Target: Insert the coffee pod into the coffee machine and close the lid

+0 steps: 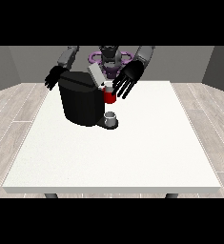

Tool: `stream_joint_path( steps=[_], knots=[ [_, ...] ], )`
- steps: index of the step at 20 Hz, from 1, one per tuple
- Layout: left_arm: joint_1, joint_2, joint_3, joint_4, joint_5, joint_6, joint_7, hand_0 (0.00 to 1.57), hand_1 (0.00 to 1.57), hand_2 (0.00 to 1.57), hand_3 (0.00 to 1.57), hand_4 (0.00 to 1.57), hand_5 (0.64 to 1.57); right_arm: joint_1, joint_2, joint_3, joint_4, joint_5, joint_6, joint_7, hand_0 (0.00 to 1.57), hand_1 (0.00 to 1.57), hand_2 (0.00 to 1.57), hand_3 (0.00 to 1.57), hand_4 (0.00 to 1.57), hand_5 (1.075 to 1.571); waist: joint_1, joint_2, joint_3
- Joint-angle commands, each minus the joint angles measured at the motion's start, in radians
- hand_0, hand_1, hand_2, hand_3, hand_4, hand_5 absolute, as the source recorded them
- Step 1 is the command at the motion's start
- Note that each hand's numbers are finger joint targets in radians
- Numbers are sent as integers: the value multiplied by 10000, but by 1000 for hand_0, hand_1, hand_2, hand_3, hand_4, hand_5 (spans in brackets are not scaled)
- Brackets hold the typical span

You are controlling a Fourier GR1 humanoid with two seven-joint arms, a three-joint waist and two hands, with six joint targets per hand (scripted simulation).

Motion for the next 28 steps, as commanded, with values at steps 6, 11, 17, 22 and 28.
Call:
stream_joint_path(
  steps=[6, 11, 17, 22, 28],
  knots=[
    [220, -24, -7, 12, -94, -403, -221, 0, 0, 0, 0, 0, 1571, 51, 171, 5, 152, 133, -402, 231, 0, 0, 0, 0, 387, 1571, 382, -438, -22],
    [844, -359, -86, -333, -293, 309, -310, 0, 0, 0, 0, 0, 1571, 330, -504, -573, 412, -368, 338, -223, 0, 0, 0, 0, 411, 1571, 449, -539, -22],
    [1724, -1210, 383, -498, 501, -73, 38, 0, 0, 0, 0, 0, 1571, 1427, -119, -293, 610, -227, 252, -418, 0, 0, 0, 0, 405, 1571, 920, -1917, -24],
    [2276, -2372, 2213, -535, 2780, -145, -100, 0, 0, 0, 0, 249, 1571, 1776, 64, -532, 726, -195, -332, -137, 0, 0, 0, 0, 424, 1571, 1701, -3076, -40],
    [4213, -3440, 2523, -803, 3652, -217, -532, 0, 0, 0, 0, 0, 1571, 2681, -437, -753, 800, -362, 242, -351, 0, 0, 0, 0, 492, 1571, 2639, -4391, -25]
  ],
)
